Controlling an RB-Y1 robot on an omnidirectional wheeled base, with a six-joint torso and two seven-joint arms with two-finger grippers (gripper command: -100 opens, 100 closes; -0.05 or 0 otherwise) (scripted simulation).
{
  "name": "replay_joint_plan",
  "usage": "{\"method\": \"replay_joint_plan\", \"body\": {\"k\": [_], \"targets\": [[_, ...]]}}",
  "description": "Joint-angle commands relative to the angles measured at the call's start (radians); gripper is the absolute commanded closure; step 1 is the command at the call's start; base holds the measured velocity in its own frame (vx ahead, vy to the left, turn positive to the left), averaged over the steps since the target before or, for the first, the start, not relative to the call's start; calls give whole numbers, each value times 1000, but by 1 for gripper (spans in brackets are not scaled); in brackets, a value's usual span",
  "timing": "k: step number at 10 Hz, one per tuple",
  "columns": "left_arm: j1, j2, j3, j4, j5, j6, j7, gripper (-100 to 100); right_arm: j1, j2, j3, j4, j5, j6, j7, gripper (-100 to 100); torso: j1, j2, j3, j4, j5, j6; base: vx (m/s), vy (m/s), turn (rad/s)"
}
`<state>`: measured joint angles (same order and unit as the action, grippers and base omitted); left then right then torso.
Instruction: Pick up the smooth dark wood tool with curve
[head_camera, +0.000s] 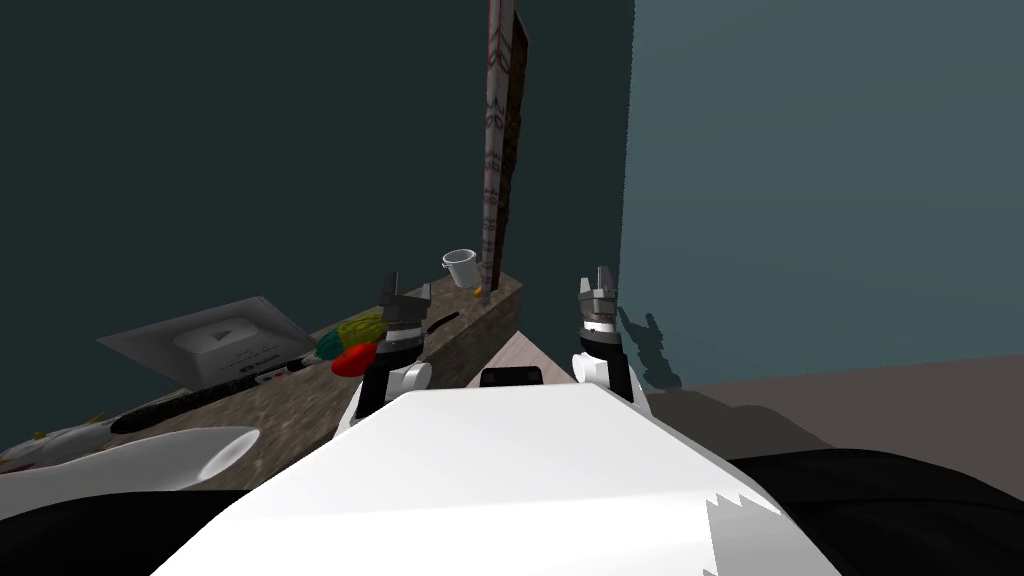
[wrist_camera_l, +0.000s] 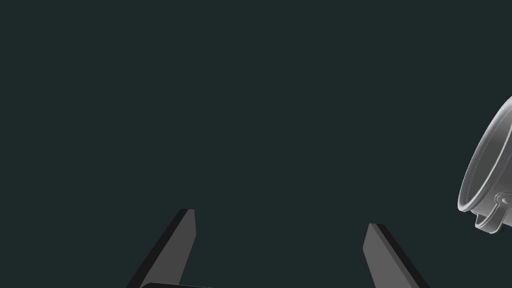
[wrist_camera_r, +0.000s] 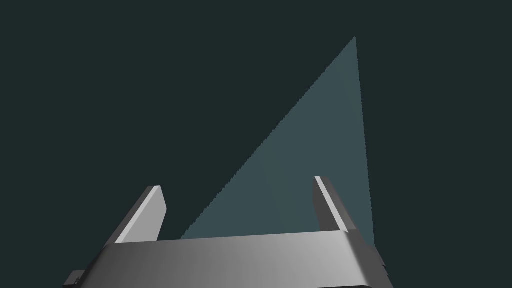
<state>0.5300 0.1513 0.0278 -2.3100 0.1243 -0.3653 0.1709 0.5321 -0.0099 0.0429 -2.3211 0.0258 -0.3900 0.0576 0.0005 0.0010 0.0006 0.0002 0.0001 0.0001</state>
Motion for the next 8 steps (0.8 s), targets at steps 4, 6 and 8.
{"method": "replay_joint_plan", "body": {"k": [4, 6, 8], "targets": [[11, 62, 40, -8, 30, 134, 38, -100, 0, 0, 0, 0, 0, 0, 0, 0, 0, 0, 0, 0, 0, 0, -14, 7, -50], [18, 85, 58, -12, 43, 195, 56, -100, 0, 0, 0, 0, 0, 0, 0, 0, 0, 0, 0, 0, 0, 0, -14, 9, -58], [18, 85, 58, -12, 43, 242, 56, -100, 0, 0, 0, 0, 0, 0, 0, 0, 0, 0, 0, 0, 0, 0, -10, 5, -13]]}}
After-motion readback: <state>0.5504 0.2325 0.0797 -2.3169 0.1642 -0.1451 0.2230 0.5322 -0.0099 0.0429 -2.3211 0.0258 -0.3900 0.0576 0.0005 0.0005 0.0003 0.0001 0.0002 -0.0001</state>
